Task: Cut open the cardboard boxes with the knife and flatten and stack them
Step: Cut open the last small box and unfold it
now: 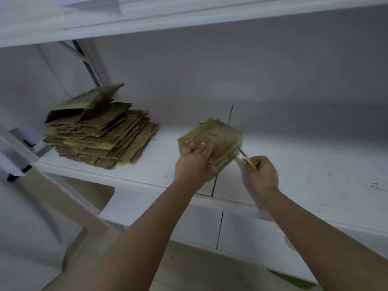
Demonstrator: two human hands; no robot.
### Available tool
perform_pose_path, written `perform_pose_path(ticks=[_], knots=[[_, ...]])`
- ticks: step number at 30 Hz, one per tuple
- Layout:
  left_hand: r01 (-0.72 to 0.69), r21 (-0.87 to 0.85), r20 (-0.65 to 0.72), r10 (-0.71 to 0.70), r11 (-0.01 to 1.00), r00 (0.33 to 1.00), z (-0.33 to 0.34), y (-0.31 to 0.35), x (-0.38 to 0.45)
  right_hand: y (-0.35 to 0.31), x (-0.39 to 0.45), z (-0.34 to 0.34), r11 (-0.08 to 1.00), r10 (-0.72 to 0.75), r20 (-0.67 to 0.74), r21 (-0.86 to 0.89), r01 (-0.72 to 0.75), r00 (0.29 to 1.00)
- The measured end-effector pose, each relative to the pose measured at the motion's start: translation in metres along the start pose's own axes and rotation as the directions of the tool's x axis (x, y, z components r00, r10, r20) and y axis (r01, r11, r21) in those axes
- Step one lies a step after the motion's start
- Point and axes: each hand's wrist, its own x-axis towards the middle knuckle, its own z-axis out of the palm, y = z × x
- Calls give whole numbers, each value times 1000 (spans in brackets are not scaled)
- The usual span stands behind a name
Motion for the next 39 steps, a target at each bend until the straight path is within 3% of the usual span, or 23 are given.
perform_pose_path(ticks=[12,16,18,21,23,33,39], knots=[[214,109,-62,-208,971,976,-12,82,-47,27,6,-59,997,-39,143,75,29,989],[301,112,-131,-287,947,949,-32,79,-36,25,11,-59,996,-72,190,70,60,979],[259,104,-151,-242,960,958,-36,68,-23,23,13,-56,994,-56,210,107,34,976],[125,-8,59,-124,992,991,-21,50,-12,19,15,-49,992,-30,227,129,1,973],[147,-115,140,-130,982,982,-8,44,-13,18,16,-42,992,-13,228,126,-16,974],[145,-142,92,-133,979,987,3,40,-11,13,24,-22,990,3,224,136,-34,975],[232,-113,129,-218,966,968,4,57,-9,-4,45,-11,990,32,228,125,-62,973]])
